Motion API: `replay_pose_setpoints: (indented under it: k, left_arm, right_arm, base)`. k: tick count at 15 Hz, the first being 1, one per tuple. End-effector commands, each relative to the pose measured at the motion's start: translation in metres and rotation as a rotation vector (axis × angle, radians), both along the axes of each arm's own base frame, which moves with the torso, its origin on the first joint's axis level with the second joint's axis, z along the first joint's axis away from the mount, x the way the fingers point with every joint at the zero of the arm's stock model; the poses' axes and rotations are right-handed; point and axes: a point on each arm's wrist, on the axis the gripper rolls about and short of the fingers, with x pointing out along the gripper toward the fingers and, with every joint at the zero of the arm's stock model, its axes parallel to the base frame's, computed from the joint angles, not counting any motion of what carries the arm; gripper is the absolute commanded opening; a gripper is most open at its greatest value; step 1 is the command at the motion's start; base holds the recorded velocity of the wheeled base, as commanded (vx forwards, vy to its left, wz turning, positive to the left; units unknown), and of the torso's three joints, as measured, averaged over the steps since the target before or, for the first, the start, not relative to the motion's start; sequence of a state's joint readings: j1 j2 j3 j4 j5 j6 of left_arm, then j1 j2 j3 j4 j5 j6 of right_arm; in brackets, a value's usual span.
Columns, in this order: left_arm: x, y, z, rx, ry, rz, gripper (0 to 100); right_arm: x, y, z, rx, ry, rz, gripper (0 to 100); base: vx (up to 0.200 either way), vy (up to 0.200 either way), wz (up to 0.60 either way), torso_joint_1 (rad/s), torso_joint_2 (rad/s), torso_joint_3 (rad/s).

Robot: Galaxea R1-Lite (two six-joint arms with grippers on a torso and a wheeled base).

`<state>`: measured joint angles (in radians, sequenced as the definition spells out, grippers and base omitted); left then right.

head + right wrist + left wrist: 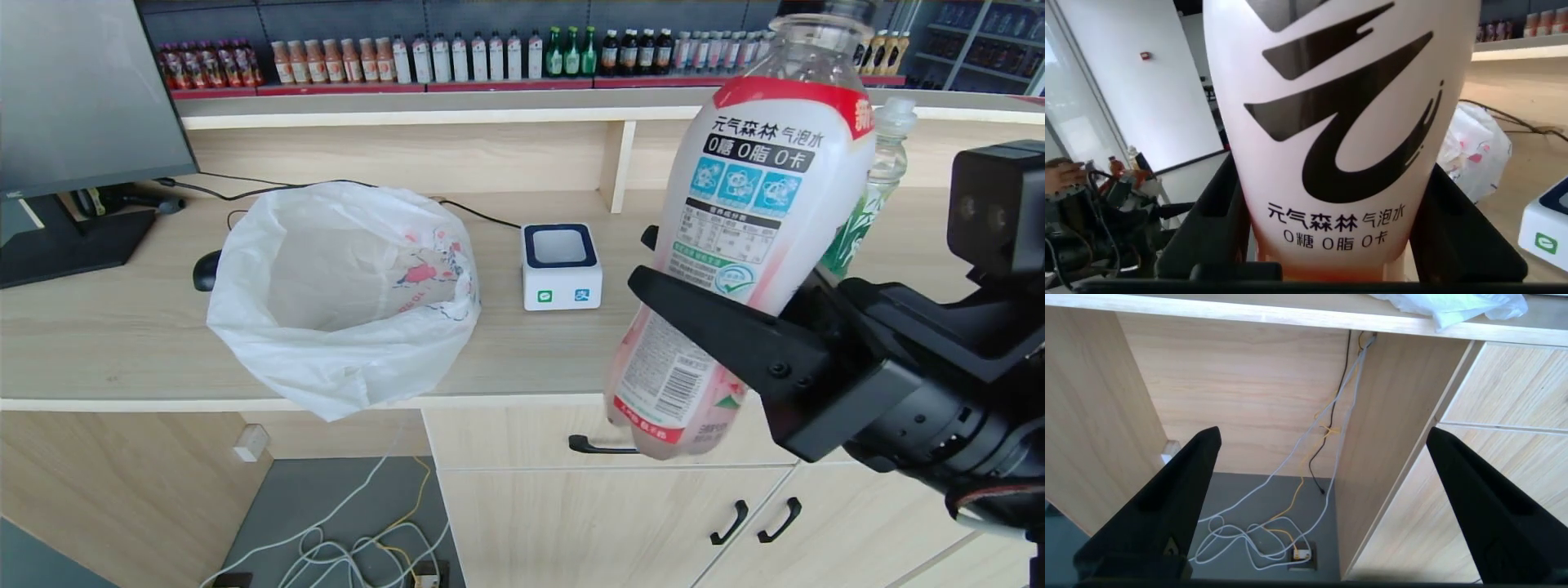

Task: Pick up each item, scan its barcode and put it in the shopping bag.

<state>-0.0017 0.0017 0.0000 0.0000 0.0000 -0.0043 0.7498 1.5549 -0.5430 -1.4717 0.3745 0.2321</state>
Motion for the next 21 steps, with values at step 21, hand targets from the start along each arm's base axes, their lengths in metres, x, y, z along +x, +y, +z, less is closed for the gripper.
replay_pose_setpoints:
  k: [21]
  left_arm:
    - [0.000, 0.000, 0.000, 0.000, 0.000, 0.000, 100]
  right_arm:
    - [0.069, 0.004, 0.021, -0.028, -0.193, -0.718, 0]
  base:
    - [0.000, 0.000, 0.00, 0.000, 0.00, 0.000]
